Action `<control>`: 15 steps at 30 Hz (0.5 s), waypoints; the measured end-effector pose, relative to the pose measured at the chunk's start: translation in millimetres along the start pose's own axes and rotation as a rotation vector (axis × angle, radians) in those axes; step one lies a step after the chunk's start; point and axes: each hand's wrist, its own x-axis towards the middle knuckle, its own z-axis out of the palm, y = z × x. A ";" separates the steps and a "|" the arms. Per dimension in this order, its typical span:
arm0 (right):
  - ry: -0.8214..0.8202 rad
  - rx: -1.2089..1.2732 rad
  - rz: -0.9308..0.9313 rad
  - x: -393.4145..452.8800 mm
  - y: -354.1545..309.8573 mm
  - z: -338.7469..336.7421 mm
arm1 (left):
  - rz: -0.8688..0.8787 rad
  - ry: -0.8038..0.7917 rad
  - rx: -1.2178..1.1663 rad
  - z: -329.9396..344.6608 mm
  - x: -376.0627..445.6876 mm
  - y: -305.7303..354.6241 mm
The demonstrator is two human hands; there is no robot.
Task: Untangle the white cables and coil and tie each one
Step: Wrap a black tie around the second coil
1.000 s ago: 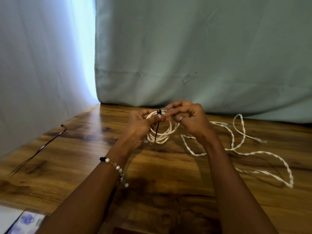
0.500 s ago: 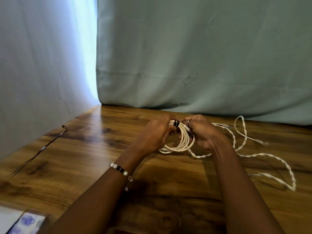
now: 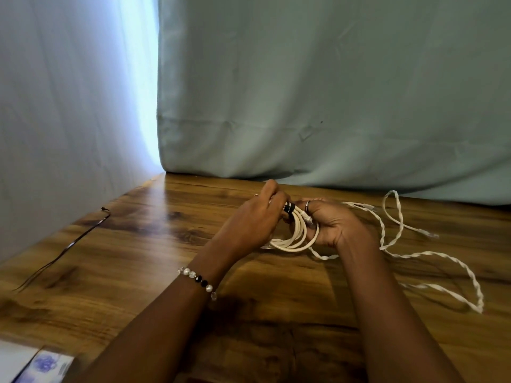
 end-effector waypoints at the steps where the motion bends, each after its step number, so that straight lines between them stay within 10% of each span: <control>1: 0.026 0.028 -0.004 0.6 0.0 0.4 | 0.000 0.010 -0.010 1.4 -0.1 0.1; 15: 0.153 0.053 -0.185 7.0 -1.2 6.3 | -0.097 0.163 -0.355 4.8 0.4 -1.2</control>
